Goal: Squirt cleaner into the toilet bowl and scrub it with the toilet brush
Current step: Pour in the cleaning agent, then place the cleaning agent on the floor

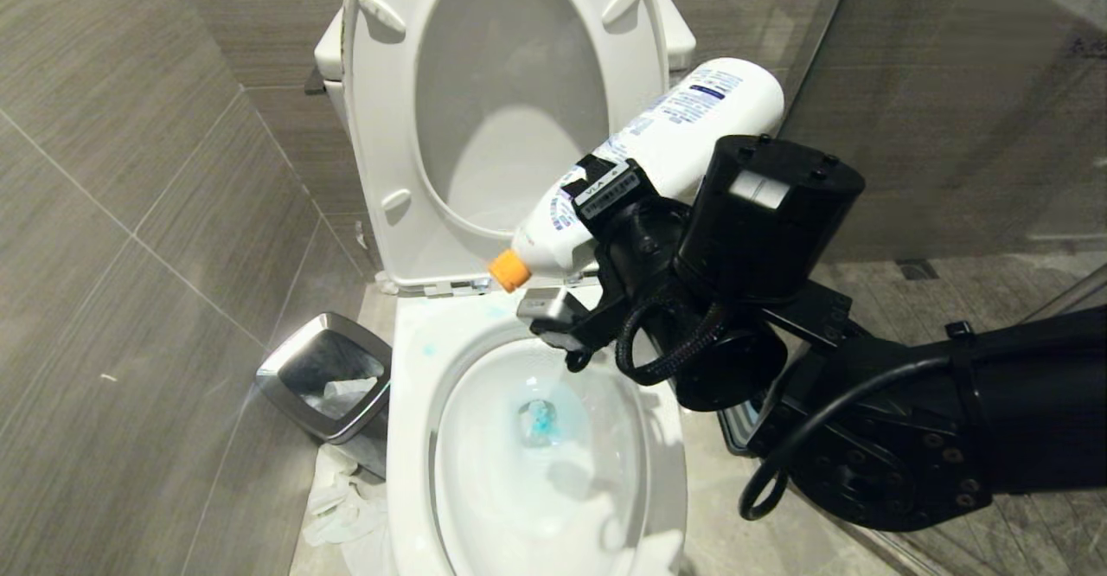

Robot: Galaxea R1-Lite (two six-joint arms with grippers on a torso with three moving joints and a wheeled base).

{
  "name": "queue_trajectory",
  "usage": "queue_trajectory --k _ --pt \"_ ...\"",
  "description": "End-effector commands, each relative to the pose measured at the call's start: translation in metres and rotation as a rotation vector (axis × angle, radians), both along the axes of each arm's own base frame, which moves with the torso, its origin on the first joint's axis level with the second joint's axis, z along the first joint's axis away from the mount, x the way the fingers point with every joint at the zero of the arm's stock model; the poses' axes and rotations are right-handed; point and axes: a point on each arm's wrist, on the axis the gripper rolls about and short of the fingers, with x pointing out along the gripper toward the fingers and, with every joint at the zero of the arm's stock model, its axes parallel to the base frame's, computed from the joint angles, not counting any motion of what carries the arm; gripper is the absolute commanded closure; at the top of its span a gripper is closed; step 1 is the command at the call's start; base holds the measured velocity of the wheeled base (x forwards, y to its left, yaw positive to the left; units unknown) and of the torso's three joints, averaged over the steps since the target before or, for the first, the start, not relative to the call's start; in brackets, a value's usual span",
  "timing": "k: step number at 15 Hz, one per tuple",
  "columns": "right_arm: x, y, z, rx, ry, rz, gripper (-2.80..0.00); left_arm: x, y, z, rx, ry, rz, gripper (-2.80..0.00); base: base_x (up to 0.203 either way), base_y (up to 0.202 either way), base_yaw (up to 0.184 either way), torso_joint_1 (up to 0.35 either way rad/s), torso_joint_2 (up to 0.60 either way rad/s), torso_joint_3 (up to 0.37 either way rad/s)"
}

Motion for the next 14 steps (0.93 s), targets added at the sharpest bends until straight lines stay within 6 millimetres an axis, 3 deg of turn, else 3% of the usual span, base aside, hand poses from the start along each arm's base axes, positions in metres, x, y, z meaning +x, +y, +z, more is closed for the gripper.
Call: queue_trajectory --k 1,5,11,14 --pt "-0.002 -0.003 0.005 0.107 0.011 -0.002 0.00 0.000 0.000 0.000 0.000 0.001 -0.001 0.00 0.000 0.000 0.000 0.000 0.00 0.000" --pt "-0.008 -0.011 0.018 0.354 0.032 0.028 0.00 0.000 0.000 0.000 0.000 0.001 -0.001 0.00 0.000 0.000 0.000 0.000 0.00 0.000" --pt "-0.019 -0.024 0.040 0.859 0.101 0.143 0.00 0.000 0.000 0.000 0.000 0.001 -0.001 0.00 0.000 0.000 0.000 0.000 0.00 0.000" --pt "-0.027 -0.034 0.064 1.149 0.200 0.245 0.00 0.000 0.000 0.000 0.000 0.001 -0.001 0.00 0.000 0.000 0.000 0.000 0.00 0.000"
